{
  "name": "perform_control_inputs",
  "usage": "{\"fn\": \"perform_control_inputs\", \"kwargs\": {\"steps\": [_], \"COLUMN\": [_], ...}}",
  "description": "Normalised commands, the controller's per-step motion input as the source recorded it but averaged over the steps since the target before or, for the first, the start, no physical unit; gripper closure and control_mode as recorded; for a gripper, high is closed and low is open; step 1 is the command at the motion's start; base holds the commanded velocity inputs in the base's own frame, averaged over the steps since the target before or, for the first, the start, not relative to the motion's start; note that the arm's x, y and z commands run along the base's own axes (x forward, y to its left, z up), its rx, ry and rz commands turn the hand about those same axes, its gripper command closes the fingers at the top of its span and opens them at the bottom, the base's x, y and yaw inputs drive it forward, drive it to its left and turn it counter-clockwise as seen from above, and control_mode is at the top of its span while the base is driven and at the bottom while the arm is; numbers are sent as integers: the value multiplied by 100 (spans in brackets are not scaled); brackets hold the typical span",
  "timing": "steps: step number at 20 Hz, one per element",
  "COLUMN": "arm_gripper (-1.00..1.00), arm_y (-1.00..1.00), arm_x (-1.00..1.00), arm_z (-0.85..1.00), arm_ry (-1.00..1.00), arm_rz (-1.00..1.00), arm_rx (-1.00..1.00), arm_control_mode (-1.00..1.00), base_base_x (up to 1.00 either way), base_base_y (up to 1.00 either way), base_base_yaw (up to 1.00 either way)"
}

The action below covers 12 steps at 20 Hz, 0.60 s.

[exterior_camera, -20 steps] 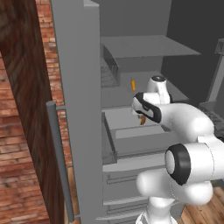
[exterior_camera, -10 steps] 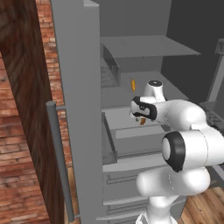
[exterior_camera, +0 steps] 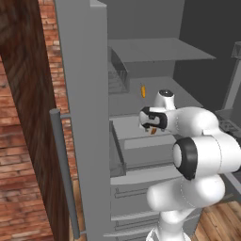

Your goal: Fully open the fridge drawer.

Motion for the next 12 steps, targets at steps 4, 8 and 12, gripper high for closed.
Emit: {"fn": "perform_control_inputs", "kwargs": {"steps": [4,8,12], "arm_gripper": [-100,-100,-100], "arm_y": [8,7,7], "arm_x": [0,-4,-30], "arm_z": [-27,-21,-13], "arm_ry": [0,0,0], "arm_rz": [5,4,2], "arm_rx": [-2,-2,0], "arm_control_mode": [-100,-100,-100], "base_base_x": [0,0,0], "base_base_y": [0,0,0], "base_base_yaw": [0,0,0]}}
